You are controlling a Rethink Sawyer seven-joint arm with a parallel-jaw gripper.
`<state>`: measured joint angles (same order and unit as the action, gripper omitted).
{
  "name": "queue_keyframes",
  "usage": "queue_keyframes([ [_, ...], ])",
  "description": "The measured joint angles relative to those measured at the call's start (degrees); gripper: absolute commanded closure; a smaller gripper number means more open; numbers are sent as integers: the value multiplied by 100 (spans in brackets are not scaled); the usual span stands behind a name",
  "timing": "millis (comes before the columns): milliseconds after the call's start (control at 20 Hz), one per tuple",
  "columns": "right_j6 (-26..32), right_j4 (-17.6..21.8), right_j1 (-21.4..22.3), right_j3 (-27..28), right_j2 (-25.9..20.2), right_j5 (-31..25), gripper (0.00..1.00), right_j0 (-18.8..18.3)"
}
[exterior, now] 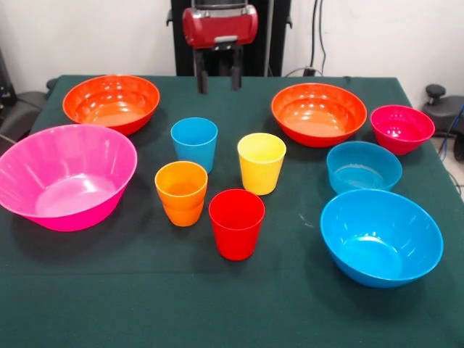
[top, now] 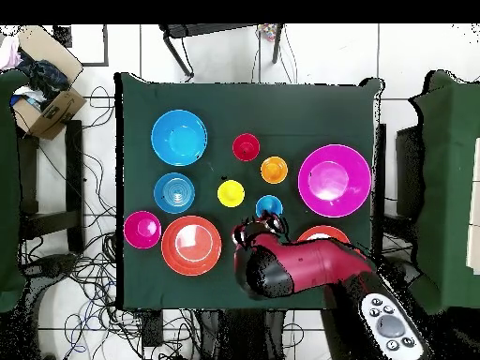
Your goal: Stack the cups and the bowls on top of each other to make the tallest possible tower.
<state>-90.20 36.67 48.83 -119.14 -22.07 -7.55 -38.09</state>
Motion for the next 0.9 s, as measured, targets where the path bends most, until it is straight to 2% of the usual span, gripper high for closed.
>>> queue_keyframes([
  [350, 0, 467, -347, 446, -691, -85, 0, -547],
  [900, 0, 953, -709, 794, -1100, -84, 0, -562],
])
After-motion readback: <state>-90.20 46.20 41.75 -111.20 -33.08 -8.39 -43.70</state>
